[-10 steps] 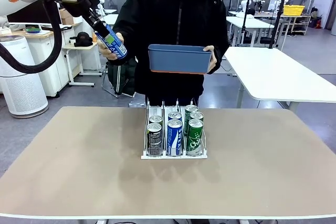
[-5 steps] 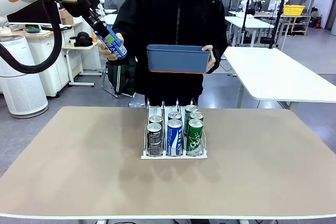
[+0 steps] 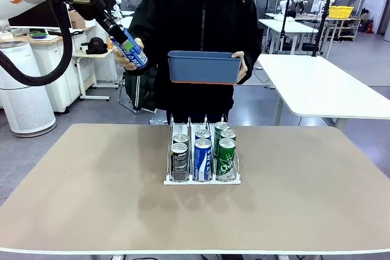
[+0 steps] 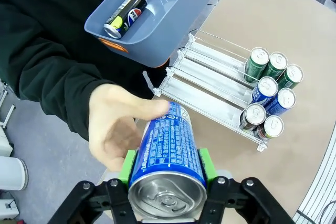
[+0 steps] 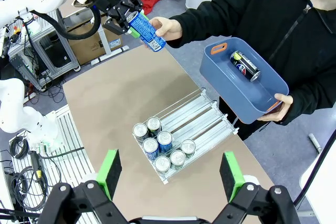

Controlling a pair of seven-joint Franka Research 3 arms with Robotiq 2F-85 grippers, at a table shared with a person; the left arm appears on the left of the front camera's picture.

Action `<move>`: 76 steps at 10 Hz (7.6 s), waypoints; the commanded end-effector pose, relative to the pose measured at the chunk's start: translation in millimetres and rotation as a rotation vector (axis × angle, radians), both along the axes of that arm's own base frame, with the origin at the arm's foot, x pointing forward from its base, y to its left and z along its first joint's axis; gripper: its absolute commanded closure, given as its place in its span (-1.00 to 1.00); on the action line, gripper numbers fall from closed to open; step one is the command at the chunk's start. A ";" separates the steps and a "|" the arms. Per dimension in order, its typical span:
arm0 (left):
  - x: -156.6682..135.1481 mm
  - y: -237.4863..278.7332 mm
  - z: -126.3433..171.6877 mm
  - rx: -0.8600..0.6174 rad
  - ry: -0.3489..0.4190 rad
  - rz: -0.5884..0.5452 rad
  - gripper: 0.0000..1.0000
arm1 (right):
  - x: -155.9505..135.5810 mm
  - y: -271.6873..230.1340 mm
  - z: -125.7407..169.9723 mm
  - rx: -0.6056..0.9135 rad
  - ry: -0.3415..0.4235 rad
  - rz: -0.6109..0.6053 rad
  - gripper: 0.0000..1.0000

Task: Fill the beverage cans into the dispenser.
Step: Place the picked Ionic drink in the line of the Automatic Can Dispenser with the same cans.

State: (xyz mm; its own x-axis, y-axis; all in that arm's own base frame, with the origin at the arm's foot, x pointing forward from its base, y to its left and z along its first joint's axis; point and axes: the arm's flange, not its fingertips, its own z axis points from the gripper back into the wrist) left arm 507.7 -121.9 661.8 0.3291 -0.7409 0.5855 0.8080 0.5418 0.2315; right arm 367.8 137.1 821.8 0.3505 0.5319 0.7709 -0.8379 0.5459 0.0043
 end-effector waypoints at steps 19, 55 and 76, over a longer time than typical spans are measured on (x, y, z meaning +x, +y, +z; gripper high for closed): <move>-100.2 -50.0 -18.4 -0.052 0.147 0.155 -0.15 | -0.7 -0.3 -1.5 -0.001 0.002 0.001 -1.00; -196.1 -261.1 -189.0 0.123 0.185 0.211 -0.15 | -0.7 -0.3 -1.5 -0.001 0.002 0.001 -1.00; -102.8 -259.5 -232.5 0.204 0.143 0.331 -0.15 | -0.7 -0.3 -1.5 -0.001 0.002 0.001 -1.00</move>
State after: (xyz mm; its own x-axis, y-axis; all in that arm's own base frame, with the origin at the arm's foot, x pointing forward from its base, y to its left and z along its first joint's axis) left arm 381.9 -390.6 429.1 0.6222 -0.6935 0.3631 0.6755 0.7101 0.1986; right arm 367.9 137.2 821.8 0.3504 0.5320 0.7708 -0.8379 0.5457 0.0043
